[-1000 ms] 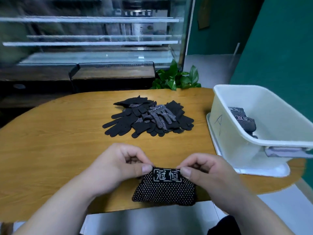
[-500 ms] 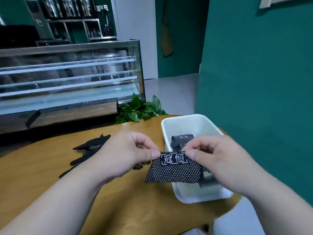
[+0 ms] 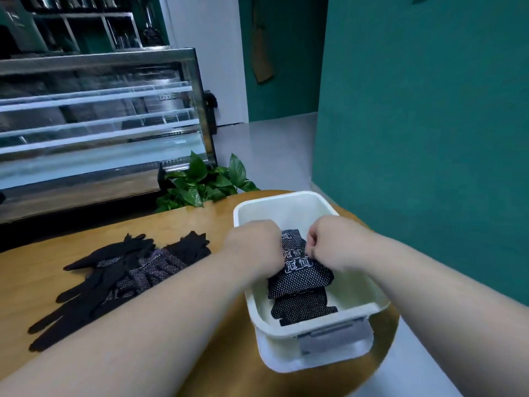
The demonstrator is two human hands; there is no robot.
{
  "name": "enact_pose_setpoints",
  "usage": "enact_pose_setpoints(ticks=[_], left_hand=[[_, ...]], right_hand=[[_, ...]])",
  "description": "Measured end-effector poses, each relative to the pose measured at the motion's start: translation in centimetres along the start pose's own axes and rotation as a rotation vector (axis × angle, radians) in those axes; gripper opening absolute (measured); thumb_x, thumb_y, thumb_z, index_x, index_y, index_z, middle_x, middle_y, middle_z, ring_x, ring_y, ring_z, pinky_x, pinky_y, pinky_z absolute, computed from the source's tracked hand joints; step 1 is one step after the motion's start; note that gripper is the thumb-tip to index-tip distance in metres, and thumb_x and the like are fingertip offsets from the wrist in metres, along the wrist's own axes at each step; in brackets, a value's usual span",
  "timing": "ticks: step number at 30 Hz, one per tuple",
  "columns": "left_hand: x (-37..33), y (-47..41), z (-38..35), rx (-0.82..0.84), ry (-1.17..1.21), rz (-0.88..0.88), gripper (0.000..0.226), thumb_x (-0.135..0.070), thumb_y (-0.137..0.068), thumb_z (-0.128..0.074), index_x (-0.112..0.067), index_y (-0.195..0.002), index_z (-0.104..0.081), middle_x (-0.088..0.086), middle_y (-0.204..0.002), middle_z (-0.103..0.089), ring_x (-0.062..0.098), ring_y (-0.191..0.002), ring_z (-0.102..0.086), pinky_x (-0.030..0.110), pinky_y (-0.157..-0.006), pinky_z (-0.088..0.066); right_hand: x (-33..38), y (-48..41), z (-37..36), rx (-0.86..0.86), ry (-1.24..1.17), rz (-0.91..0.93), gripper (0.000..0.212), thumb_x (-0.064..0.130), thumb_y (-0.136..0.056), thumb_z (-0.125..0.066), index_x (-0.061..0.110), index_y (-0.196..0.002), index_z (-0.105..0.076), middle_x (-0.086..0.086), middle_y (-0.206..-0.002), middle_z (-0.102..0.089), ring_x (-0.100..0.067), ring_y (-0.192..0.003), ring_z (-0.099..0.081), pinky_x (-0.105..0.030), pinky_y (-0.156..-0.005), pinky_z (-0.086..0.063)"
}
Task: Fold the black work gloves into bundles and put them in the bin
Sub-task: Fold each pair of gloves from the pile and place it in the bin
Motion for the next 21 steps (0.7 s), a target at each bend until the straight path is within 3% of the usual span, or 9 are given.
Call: enact_pose_setpoints(ticks=[2, 4, 7, 12, 15, 18, 21], left_hand=[[-1.0, -0.4, -1.1, 0.007, -0.141, -0.035, 0.015, -0.020, -0.080, -0.057, -0.015, -0.068, -0.052, -0.002, -0.070, -0.053, 0.025, -0.074, -0.055, 0.028, -0.064, -0.043], [-1.7, -0.8, -2.1, 0.054, -0.182, -0.072, 0.015, -0.019, -0.082, -0.057, -0.016, -0.071, -0.048, -0.002, -0.072, -0.049, 0.026, -0.077, -0.053, 0.029, -0.067, -0.042], [-1.8, -1.5, -3.0, 0.126, -0.152, -0.069, 0.006, -0.017, -0.082, -0.059, -0.021, -0.084, -0.055, 0.000, -0.081, -0.054, 0.027, -0.083, -0.057, 0.031, -0.074, -0.049], [-1.7, -2.1, -3.8, 0.183, -0.104, -0.034, 0.015, -0.012, -0.077, -0.063, -0.017, -0.071, -0.050, -0.002, -0.072, -0.050, 0.027, -0.084, -0.059, 0.032, -0.072, -0.046], [-1.6, -2.1, -4.1, 0.190, -0.095, -0.004, 0.013, -0.011, -0.077, -0.064, -0.019, -0.080, -0.055, -0.003, -0.073, -0.048, 0.026, -0.083, -0.055, 0.032, -0.074, -0.044], [-1.5, -2.1, -4.0, 0.183, -0.119, 0.018, 0.018, -0.012, -0.078, -0.065, -0.019, -0.071, -0.049, -0.003, -0.073, -0.048, 0.025, -0.081, -0.053, 0.032, -0.072, -0.043], [-1.6, -2.1, -3.8, 0.164, -0.130, 0.026, 0.022, -0.014, -0.080, -0.063, -0.020, -0.068, -0.045, -0.004, -0.071, -0.047, 0.024, -0.078, -0.052, 0.030, -0.070, -0.042]], right_hand=[[0.6, -0.7, -1.2, 0.021, 0.128, 0.019, 0.016, 0.014, -0.087, -0.052, 0.016, -0.074, -0.061, -0.003, -0.074, -0.063, -0.022, -0.069, -0.059, -0.028, -0.056, -0.049], [1.2, -1.1, -2.0, 0.054, 0.208, 0.029, 0.019, 0.013, -0.089, -0.052, 0.017, -0.070, -0.050, -0.001, -0.069, -0.053, -0.022, -0.068, -0.054, -0.027, -0.053, -0.038], [1.0, -1.6, -3.2, 0.114, 0.229, 0.012, 0.014, 0.011, -0.089, -0.051, 0.016, -0.076, -0.050, 0.000, -0.069, -0.048, -0.026, -0.077, -0.055, -0.027, -0.064, -0.040], [0.6, -2.0, -4.2, 0.157, 0.242, -0.015, 0.013, 0.008, -0.091, -0.052, 0.016, -0.080, -0.054, 0.000, -0.069, -0.047, -0.026, -0.078, -0.053, -0.026, -0.064, -0.039], [0.4, -2.1, -4.6, 0.154, 0.218, -0.030, 0.017, 0.007, -0.091, -0.051, 0.016, -0.076, -0.052, 0.000, -0.068, -0.046, -0.026, -0.076, -0.052, -0.027, -0.068, -0.039], [0.2, -2.2, -4.6, 0.138, 0.188, -0.040, 0.024, 0.008, -0.089, -0.051, 0.018, -0.067, -0.046, 0.000, -0.067, -0.046, -0.022, -0.065, -0.049, -0.027, -0.065, -0.039], [0.1, -2.5, -4.2, 0.099, 0.154, -0.050, 0.021, 0.009, -0.084, -0.053, 0.018, -0.067, -0.047, 0.001, -0.065, -0.049, -0.015, -0.056, -0.046, -0.026, -0.050, -0.036]])
Point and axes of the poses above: each hand's wrist, its own y-axis away from the middle knuckle, its own z-axis out of the back of the hand, x = y × z, the point moved 7 cm from there along -y, towards the middle knuckle
